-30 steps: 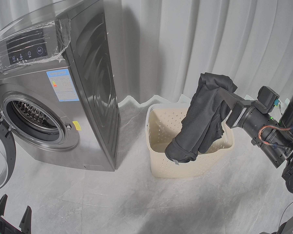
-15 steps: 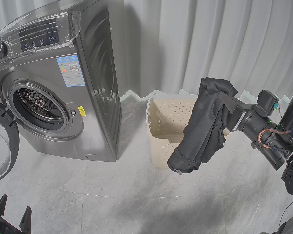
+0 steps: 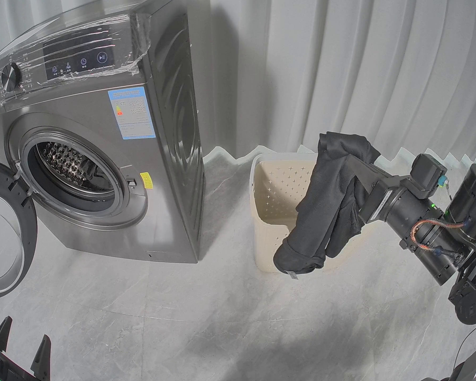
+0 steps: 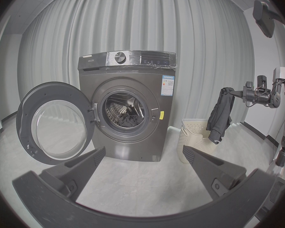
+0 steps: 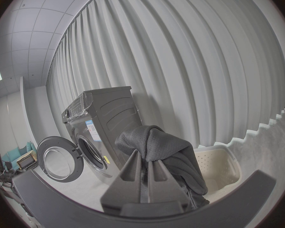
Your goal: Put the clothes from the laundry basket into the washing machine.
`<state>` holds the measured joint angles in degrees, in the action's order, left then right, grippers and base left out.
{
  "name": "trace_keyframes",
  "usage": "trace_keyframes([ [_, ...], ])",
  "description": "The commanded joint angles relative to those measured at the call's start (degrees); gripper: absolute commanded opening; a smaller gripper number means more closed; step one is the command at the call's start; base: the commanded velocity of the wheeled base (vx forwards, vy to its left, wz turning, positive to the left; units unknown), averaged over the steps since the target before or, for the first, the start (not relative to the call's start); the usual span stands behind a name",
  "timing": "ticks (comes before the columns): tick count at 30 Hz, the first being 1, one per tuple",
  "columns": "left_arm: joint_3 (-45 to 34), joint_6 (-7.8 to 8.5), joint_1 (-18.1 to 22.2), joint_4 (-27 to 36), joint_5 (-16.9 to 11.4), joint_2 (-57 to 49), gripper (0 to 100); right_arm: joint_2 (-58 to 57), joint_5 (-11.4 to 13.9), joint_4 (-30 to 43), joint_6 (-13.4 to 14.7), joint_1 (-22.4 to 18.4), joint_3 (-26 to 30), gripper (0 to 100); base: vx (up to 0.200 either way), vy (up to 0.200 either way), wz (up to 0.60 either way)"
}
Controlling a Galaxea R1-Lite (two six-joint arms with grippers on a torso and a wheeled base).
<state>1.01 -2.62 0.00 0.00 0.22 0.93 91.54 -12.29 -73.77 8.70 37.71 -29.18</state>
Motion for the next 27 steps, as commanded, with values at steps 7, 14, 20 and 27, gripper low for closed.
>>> trace_keyframes([
  [7, -0.84, -0.10, 0.00, 0.00, 0.04, -0.84, 100, 1.89, -0.10, -0.85, -0.09, 0.53, 0.27, 0, 0.000, 0.200, 0.00],
  [14, -0.84, -0.10, 0.00, 0.00, -0.04, -0.75, 100, 1.89, 0.16, -0.85, -0.09, 0.61, 0.44, 0, 0.000, 0.200, 0.00],
  [20, -0.84, -0.10, 0.00, 0.00, 0.04, -0.75, 100, 1.80, 0.16, -0.85, -0.09, 0.70, 0.36, 0, 0.000, 0.200, 0.00],
  [27, -0.84, -0.10, 0.00, 0.00, -0.04, -0.75, 100, 1.80, -0.02, -0.85, -0.09, 0.97, 0.36, 0, 0.000, 0.200, 0.00],
])
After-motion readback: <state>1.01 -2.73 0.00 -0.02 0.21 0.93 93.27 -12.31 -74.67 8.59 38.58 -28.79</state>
